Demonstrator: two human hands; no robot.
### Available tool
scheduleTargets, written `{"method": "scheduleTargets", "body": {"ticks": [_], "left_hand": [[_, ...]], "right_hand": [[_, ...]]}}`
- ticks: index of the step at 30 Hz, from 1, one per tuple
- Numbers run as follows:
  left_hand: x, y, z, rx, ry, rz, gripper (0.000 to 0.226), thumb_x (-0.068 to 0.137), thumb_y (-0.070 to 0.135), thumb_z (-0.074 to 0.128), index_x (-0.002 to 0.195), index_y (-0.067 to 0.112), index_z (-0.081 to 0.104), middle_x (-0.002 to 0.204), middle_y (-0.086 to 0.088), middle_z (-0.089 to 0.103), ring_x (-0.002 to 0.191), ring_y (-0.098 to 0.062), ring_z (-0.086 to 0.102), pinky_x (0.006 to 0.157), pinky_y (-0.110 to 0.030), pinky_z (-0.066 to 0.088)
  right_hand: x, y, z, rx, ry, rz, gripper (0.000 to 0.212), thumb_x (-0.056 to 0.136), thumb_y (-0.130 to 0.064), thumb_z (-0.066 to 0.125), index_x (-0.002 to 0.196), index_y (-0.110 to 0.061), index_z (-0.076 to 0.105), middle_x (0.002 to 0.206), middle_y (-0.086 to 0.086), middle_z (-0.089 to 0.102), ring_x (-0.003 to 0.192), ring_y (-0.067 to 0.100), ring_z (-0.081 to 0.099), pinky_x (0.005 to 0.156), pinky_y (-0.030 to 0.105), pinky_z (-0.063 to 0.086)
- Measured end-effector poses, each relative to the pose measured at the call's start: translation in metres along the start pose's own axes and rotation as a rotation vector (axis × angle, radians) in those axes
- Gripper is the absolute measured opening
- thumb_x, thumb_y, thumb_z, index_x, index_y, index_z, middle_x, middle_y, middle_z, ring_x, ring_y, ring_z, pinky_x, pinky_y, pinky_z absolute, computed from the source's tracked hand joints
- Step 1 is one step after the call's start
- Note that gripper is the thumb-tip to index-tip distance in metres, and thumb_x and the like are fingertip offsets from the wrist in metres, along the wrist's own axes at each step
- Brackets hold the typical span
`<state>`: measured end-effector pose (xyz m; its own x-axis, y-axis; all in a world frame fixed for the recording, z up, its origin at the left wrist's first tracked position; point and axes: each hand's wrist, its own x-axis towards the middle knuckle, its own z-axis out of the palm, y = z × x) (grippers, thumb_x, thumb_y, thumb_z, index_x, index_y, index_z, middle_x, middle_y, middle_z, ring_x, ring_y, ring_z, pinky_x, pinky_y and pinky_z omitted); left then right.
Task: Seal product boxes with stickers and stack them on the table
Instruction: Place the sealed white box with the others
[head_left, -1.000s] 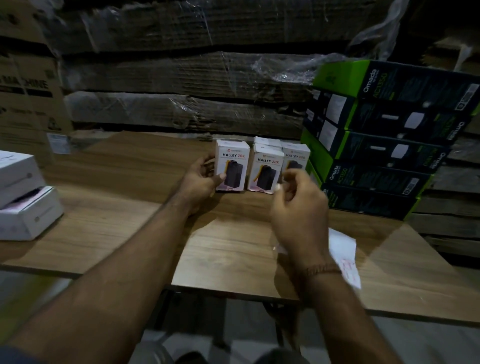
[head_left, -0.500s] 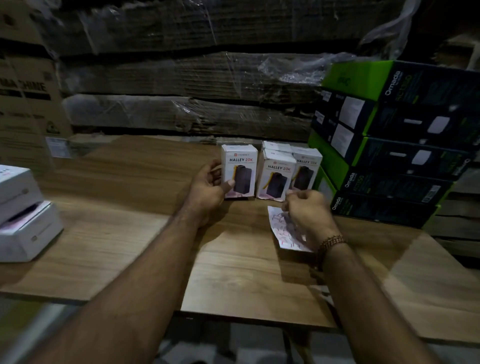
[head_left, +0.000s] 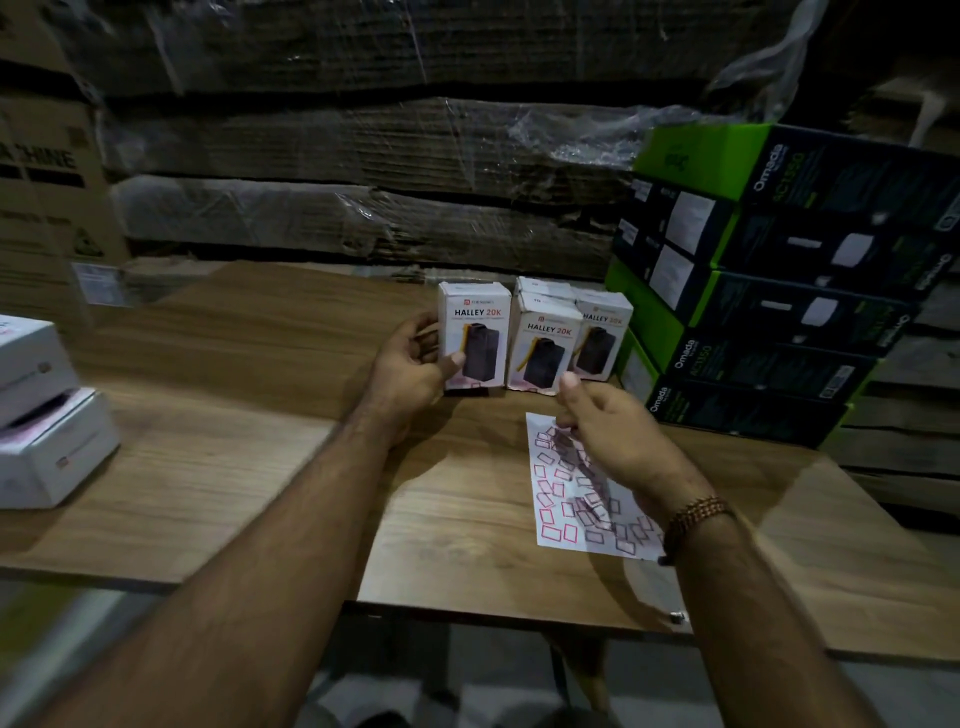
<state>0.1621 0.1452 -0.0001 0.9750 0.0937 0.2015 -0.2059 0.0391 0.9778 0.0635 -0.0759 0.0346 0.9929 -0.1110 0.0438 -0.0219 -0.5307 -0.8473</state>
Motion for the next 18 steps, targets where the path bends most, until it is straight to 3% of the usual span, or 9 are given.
{"method": "scheduleTargets", "body": {"ticks": [3,8,13,18], "left_hand": [[-0.011,0.01,0.004,-0.033,0.013,0.012,0.067,0.093,0.004,0.078,0.153,0.02,0.052,0.137,-0.002,0.069,0.124,-0.017,0.068,0.098,-0.042,0.062],[-0.025,0.023,0.009,-0.069,-0.046,0.12,0.059,0.09,0.004,0.082,0.143,0.013,0.058,0.127,-0.001,0.072,0.12,-0.017,0.071,0.093,-0.045,0.065],[-0.027,0.03,0.008,-0.071,-0.111,0.19,0.082,0.072,0.023,0.096,0.144,0.013,0.059,0.133,-0.008,0.073,0.125,-0.023,0.07,0.099,-0.046,0.062],[-0.034,0.03,0.013,-0.003,-0.222,0.228,0.083,0.068,0.031,0.098,0.142,0.025,0.062,0.134,-0.005,0.072,0.124,-0.024,0.071,0.092,-0.054,0.064]], "right_hand": [[0.001,0.001,-0.008,0.08,0.137,-0.058,0.041,0.107,-0.053,0.051,0.121,-0.02,0.07,0.113,-0.001,0.072,0.108,0.02,0.067,0.099,0.051,0.057],[0.001,-0.012,-0.014,0.036,0.336,-0.223,0.028,0.105,-0.04,0.062,0.127,-0.024,0.067,0.113,-0.011,0.066,0.107,0.005,0.063,0.092,0.036,0.059],[0.001,-0.027,-0.007,-0.108,0.41,-0.491,0.06,0.101,-0.044,0.067,0.156,-0.031,0.045,0.115,-0.007,0.063,0.091,0.002,0.064,0.076,0.025,0.06],[-0.002,-0.042,-0.005,-0.3,0.488,-0.58,0.089,0.095,-0.067,0.063,0.168,-0.037,0.022,0.12,-0.002,0.049,0.1,0.011,0.055,0.078,0.029,0.053]]}}
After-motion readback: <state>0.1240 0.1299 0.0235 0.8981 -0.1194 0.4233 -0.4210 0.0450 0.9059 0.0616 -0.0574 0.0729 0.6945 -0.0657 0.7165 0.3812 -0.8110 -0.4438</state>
